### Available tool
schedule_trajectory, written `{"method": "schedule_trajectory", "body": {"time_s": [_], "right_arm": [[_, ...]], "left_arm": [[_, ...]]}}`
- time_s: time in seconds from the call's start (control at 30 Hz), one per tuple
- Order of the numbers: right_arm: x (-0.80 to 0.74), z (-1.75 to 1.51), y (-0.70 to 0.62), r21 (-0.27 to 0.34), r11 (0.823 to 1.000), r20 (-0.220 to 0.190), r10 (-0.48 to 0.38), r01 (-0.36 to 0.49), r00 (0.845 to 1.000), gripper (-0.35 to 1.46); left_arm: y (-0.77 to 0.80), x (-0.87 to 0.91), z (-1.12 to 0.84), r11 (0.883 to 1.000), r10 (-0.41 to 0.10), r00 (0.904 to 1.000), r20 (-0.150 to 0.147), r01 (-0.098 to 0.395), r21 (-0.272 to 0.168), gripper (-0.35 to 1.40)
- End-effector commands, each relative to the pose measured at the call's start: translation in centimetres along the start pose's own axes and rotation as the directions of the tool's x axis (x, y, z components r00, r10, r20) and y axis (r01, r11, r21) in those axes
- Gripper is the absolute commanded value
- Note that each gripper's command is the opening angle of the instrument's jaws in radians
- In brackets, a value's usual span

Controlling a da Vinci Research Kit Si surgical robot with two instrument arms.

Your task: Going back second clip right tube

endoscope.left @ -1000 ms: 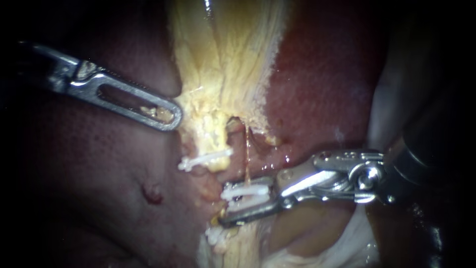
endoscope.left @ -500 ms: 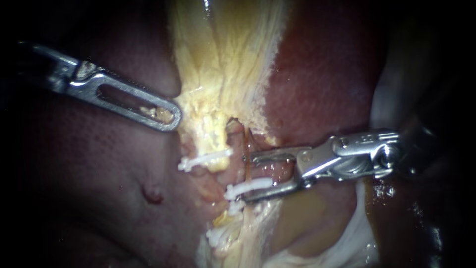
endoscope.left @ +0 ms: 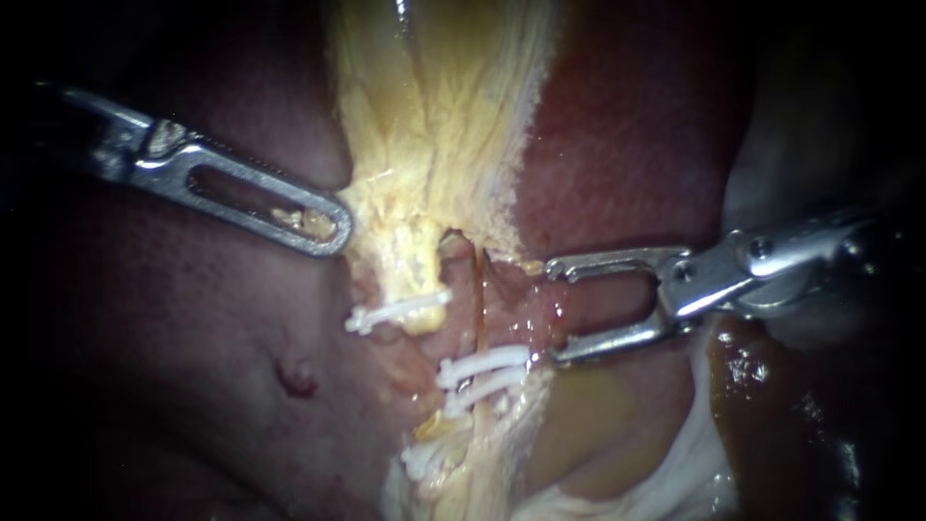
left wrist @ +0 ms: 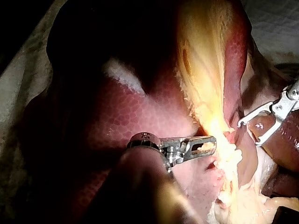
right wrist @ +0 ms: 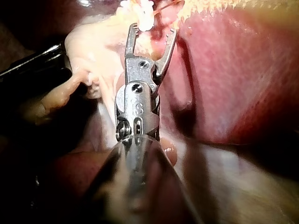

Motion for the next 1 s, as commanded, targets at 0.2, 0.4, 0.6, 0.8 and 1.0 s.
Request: {"method": "schedule_trajectory", "body": {"time_s": [0.2, 0.4, 0.6, 0.8, 1.0], "right_arm": [[0.03, -0.06, 0.0, 0.001, 1.0, -0.004, -0.007, 0.007, 1.0, 0.5], [0.02, -0.07, -0.01, 0.001, 1.0, -0.004, -0.007, 0.007, 1.0, 0.5], [0.03, -0.08, -0.02, 0.002, 1.0, -0.004, -0.007, 0.007, 1.0, 0.5], [0.05, -0.08, -0.03, 0.001, 1.0, -0.01, -0.006, 0.006, 1.0, 0.5], [0.08, -0.1, -0.03, 0.0, 1.0, -0.019, -0.009, 0.009, 1.0, 0.5]], "left_arm": [[0.06, 0.07, 0.21, 1.0, 0.005, 1.0, 0.004, -0.005, -0.008, -0.35], [0.22, 0.12, 0.56, 1.0, 0.013, 0.9999, -0.002, -0.013, -0.006, -0.35], [0.36, 0.09, 0.78, 0.999, 0.034, 0.9994, 0.0, -0.034, -0.011, -0.35], [0.41, 0.11, 0.85, 0.999, 0.042, 0.9991, 0.0, -0.042, -0.012, -0.35], [0.4, 0.11, 0.85, 0.999, 0.042, 0.9991, 0.0, -0.042, -0.012, -0.35]]}}
